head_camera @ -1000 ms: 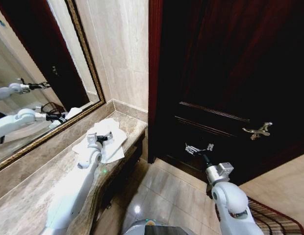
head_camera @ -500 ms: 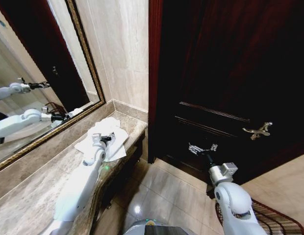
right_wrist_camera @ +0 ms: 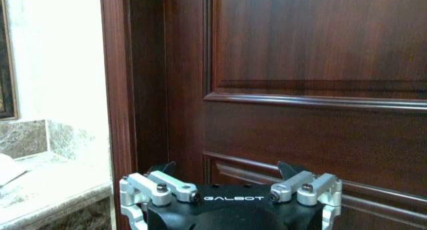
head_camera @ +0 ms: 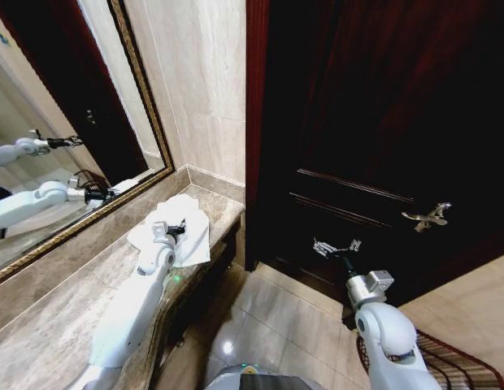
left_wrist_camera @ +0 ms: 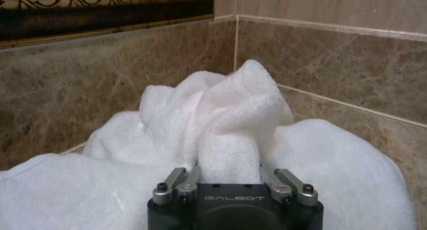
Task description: Discard the used towel into the hamper.
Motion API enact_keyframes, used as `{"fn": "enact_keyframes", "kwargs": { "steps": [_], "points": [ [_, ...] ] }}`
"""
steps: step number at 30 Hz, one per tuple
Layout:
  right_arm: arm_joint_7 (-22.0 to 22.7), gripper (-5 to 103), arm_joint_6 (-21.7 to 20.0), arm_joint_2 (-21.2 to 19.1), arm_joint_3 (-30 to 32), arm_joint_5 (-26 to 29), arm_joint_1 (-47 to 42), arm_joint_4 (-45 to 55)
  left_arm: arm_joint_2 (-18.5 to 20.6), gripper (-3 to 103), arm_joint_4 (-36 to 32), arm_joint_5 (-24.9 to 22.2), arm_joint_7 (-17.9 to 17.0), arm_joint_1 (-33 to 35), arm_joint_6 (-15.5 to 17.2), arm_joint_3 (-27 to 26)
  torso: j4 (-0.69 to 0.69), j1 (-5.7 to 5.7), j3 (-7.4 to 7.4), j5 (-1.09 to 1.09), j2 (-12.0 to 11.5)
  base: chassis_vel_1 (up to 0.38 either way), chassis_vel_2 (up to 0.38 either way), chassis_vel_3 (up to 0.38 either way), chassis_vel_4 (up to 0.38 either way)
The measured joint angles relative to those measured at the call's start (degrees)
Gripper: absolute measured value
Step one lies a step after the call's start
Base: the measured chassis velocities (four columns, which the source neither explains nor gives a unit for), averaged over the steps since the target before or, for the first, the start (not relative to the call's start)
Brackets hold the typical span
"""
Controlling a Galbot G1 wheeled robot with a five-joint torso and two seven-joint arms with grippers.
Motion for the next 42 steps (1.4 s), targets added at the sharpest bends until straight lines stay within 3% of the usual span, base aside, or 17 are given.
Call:
{"fn": "enact_keyframes", "kwargs": {
  "steps": [9,18,25,42],
  "points": [
    [0.09,100,0.18,-0.03,0.39,0.17,-0.37,0.36,0.11,12,-0.5,-0.47,-0.01,0.17,-0.06,-0.37,0.01,0.0,0.0,-0.01,0.0,0.0,0.0,0.0,0.0],
    [0.19,100,0.31,-0.12,0.63,0.66,-0.65,0.78,-0.02,11,-0.99,-0.47,0.0,0.69,-1.62,-0.84,0.01,0.0,0.01,-0.02,0.0,0.0,0.0,0.0,0.0],
    [0.24,100,0.63,-0.08,0.79,0.83,-1.08,1.12,-0.02,11,-2.68,0.78,0.86,1.71,-7.22,-1.69,0.01,0.0,0.01,-0.01,0.0,0.0,0.0,0.0,0.0],
    [0.25,100,0.98,0.51,0.42,1.06,-0.99,1.41,0.54,11,-19.32,4.01,-0.44,10.16,-11.35,-6.69,0.01,0.0,0.0,0.0,0.0,0.0,0.0,0.0,0.0]
  ]
}}
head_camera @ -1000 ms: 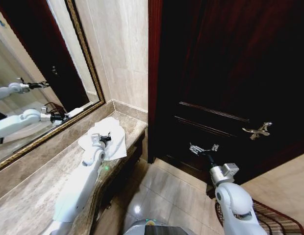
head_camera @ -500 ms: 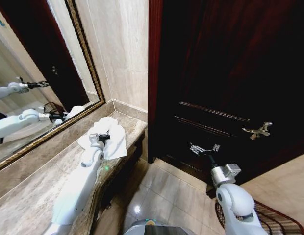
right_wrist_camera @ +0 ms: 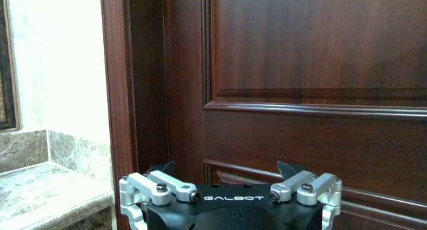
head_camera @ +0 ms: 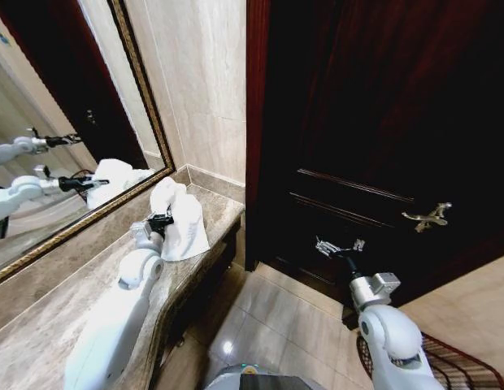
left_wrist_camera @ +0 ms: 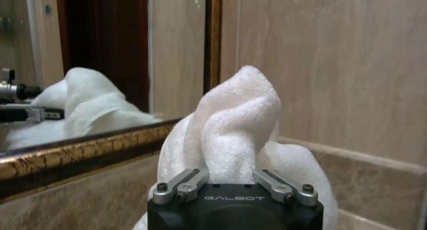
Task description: Discard the used towel into the hamper.
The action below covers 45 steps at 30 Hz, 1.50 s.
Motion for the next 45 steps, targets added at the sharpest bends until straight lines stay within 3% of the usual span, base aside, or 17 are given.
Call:
{"fn": "enact_keyframes", "kwargs": {
  "steps": [9,19,45],
  "points": [
    [-0.03,100,0.7,-0.07,0.36,0.08,-0.71,0.85,-0.17,11,-9.87,0.68,-0.21,6.34,0.77,-0.48,-0.01,0.0,0.0,0.01,0.0,0.0,0.0,0.0,0.0],
    [0.28,100,0.73,-0.26,0.78,0.32,-1.33,2.36,-4.49,11,-16.19,5.56,0.97,13.76,-0.3,-1.38,0.01,0.0,-0.01,0.0,0.0,0.0,0.0,0.0,0.0],
    [0.62,100,-0.5,-0.47,2.17,1.92,-3.48,5.32,-6.7,11,-17.41,9.48,1.4,16.2,-1.11,-0.96,0.0,0.0,0.0,0.0,0.0,0.0,0.0,0.0,0.0]
  ]
}}
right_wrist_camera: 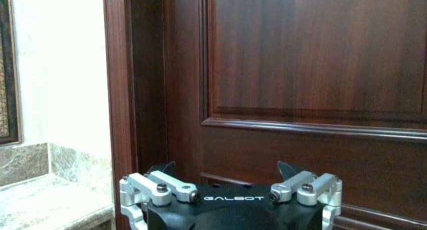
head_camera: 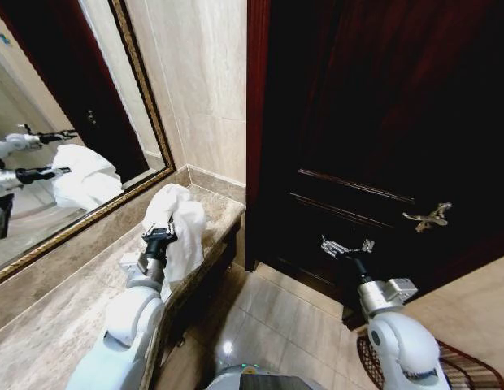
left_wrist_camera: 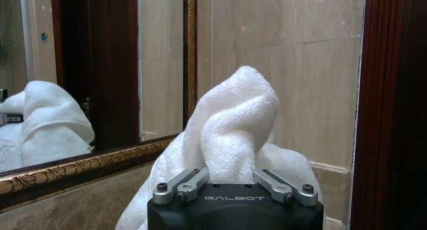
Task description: Discard the used towel into the hamper.
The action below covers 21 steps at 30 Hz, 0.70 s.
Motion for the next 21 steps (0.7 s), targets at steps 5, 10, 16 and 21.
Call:
{"fn": "enact_keyframes", "kwargs": {
  "steps": [5,10,16,21],
  "points": [
    [0.0,100,0.01,0.16,0.01,0.01,-0.29,0.18,-0.03,11,-0.1,0.34,0.02,0.2,-0.06,0.03,0.0,0.01,0.0,0.0,0.0,0.0,0.0,0.0,0.0],
    [0.0,100,0.18,0.24,0.09,0.01,-0.61,0.25,-0.04,11,-0.17,0.42,0.03,0.25,-0.14,0.07,0.0,0.01,0.01,-0.01,0.0,0.049,-0.051,-0.063,0.056],
    [-0.02,100,0.36,0.4,0.16,0.01,-0.71,0.25,-0.16,11,-0.14,1.16,-0.05,0.12,-0.35,0.52,0.0,-0.01,0.0,-0.01,0.0,0.115,-0.097,-0.1,0.106],
    [-0.02,100,0.41,0.42,0.16,0.01,-0.75,0.32,-0.17,11,-0.28,1.53,-0.06,0.14,-0.36,0.71,0.01,-0.01,0.0,-0.01,0.0,0.116,-0.11,-0.091,0.116]
  ]
}}
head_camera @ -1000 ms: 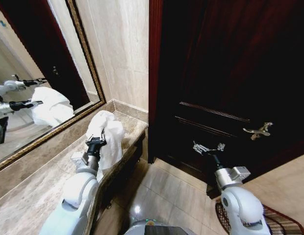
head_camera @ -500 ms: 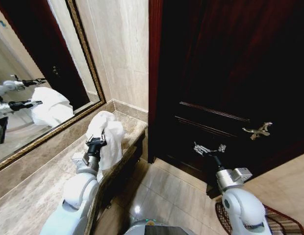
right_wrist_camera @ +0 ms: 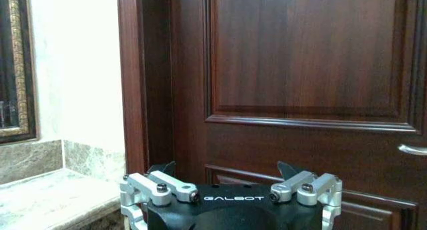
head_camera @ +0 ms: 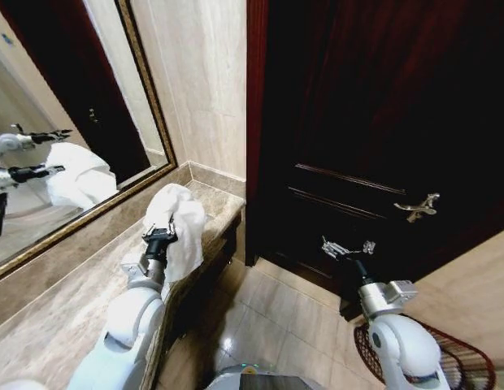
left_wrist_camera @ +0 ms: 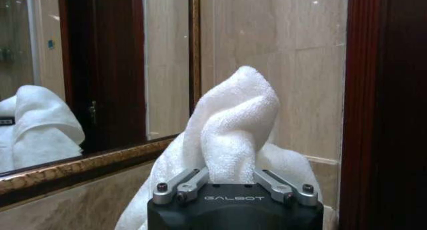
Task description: Discard the used towel into the hamper.
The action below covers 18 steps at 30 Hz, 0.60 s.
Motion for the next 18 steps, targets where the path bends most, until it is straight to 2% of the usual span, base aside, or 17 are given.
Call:
{"fn": "enact_keyframes", "kwargs": {
  "steps": [18],
  "points": [
    [0.0,100,0.35,0.04,0.16,0.08,-0.43,0.55,-0.17,11,-0.42,1.65,0.12,0.31,-0.08,0.0,0.0,0.01,0.0,0.0,0.0,0.1,-0.105,-0.098,0.098]
  ]
}}
